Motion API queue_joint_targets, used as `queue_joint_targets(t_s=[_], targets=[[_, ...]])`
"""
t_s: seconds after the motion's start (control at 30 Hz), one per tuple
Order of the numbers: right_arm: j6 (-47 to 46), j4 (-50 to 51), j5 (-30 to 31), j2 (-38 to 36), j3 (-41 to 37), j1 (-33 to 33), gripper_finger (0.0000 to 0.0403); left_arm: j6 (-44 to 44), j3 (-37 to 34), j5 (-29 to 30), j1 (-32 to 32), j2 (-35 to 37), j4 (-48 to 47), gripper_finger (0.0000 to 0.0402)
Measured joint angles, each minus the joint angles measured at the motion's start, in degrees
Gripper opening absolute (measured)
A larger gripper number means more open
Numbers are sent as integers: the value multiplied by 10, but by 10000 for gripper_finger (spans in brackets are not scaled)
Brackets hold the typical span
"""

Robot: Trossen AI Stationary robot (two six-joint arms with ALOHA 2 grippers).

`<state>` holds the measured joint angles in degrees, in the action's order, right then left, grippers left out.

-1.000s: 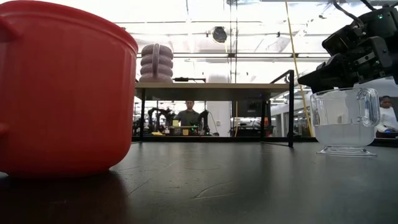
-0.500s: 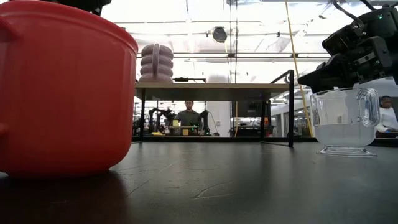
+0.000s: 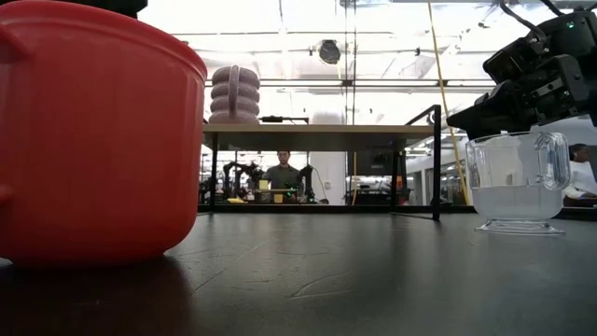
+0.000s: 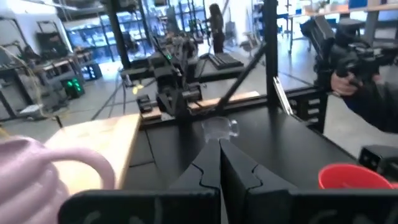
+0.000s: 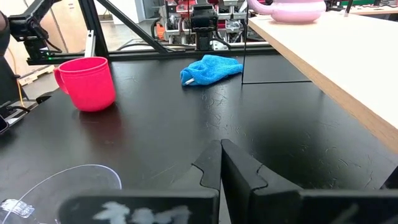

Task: Stack small to large cups/mugs on shelf
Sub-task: Put the red mug on the shelf

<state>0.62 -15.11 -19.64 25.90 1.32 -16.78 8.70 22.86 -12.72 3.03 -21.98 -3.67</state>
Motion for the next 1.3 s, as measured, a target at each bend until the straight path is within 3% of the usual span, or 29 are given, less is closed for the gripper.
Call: queue_joint_targets(t_s=[0.33, 0.6, 0.87, 1.03, 1.3], targets=[[0, 0, 0, 0, 0, 0, 0, -15, -72, 27, -85, -41, 99, 0], [-3, 0, 0, 0, 0, 0, 0, -24, -74, 53, -135, -100, 146, 0], [-4, 0, 0, 0, 0, 0, 0, -20, -71, 53, -184, -174, 252, 0], [-4, 0, 0, 0, 0, 0, 0, -20, -20, 83, -216, -229, 232, 0], [-4, 0, 0, 0, 0, 0, 0, 6, 126, 103, -262, -326, 62, 0]])
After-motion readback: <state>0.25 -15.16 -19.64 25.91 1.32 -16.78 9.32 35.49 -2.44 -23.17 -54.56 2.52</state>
